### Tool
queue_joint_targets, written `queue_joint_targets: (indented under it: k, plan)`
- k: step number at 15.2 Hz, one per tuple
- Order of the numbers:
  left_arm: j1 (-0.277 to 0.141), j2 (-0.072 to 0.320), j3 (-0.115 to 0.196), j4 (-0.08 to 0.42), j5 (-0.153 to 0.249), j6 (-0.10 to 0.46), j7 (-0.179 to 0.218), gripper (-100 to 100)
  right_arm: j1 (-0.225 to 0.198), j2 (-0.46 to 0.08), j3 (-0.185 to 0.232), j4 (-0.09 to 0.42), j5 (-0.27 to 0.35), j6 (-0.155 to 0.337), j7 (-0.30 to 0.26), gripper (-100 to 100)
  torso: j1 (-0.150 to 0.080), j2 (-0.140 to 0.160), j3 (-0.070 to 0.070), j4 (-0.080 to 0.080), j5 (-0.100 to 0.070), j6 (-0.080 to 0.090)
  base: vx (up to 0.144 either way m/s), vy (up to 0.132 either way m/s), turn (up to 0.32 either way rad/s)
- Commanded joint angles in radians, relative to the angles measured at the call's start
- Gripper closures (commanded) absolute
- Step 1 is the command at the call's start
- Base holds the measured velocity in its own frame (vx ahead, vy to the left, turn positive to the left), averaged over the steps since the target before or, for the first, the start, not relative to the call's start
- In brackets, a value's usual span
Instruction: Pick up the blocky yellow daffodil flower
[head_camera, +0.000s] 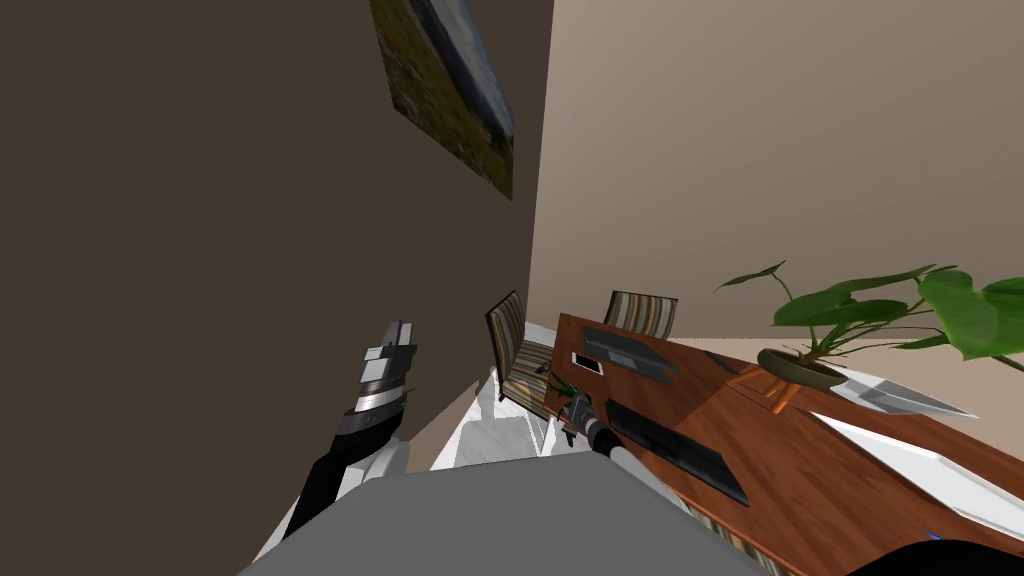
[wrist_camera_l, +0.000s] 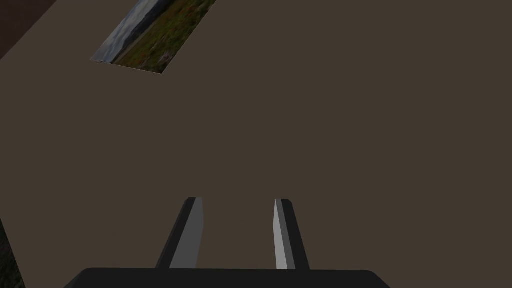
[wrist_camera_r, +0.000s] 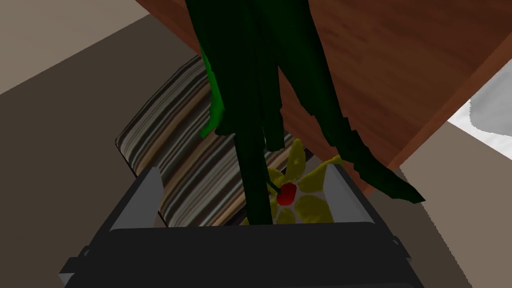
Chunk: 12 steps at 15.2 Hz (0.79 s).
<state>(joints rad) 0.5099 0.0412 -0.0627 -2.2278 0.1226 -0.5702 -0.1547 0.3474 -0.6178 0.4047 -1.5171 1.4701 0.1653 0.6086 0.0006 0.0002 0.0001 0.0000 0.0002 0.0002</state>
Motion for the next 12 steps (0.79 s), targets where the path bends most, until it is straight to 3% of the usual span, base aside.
queue_joint_targets:
  k: [1,2,4,5,6,10,11,12]
  plan:
    - [0.000,0.000,0.000,0.000,0.000,0.000,0.000,0,-0.004,-0.007,0.002,0.015,0.032,0.004,-0.005,-100,0.000,0.000,0.000,0.000,0.000,0.000,0.003,0.006,0.040]
    - [0.000,0.000,0.000,0.000,0.000,0.000,0.000,0,-0.001,-0.003,0.002,0.005,0.009,0.003,0.003,-100,0.000,0.000,0.000,0.000,0.000,0.000,0.002,0.003,0.015]
    - [0.000,0.000,0.000,0.000,0.000,0.000,0.000,0,-0.022,0.038,0.015,0.045,0.022,0.026,0.014,-100,-0.001,-0.001,0.000,0.000,0.000,0.000,0.045,-0.037,0.101]
    - [0.000,0.000,0.000,0.000,0.000,0.000,0.000,0,-0.015,0.022,0.010,0.031,0.018,0.015,0.009,-100,-0.003,-0.003,-0.001,0.000,-0.001,-0.001,0.045,-0.032,0.058]
    - [0.000,0.000,0.000,0.000,0.000,0.000,0.000,0,-0.018,0.025,0.011,0.035,0.019,0.018,0.009,100,-0.003,-0.003,-0.002,-0.001,-0.001,0.000,0.015,-0.012,0.004]
    - [0.000,0.000,0.000,0.000,0.000,0.000,0.000,0,-0.017,0.025,0.010,0.035,0.019,0.019,0.009,100,-0.001,-0.001,-0.001,0.000,-0.001,-0.001,0.002,-0.002,-0.003]
    - [0.000,0.000,0.000,0.000,0.000,0.000,0.000,0,-0.001,-0.004,0.002,0.007,0.012,0.004,0.004,100,-0.002,-0.002,-0.001,-0.001,-0.002,-0.001,-0.032,0.023,-0.113]
    - [0.000,0.000,0.000,0.000,0.000,0.000,0.000,0,-0.012,0.015,0.008,0.027,0.021,0.015,0.005,100,-0.001,0.000,-0.001,0.000,-0.001,-0.001,-0.031,0.024,-0.073]
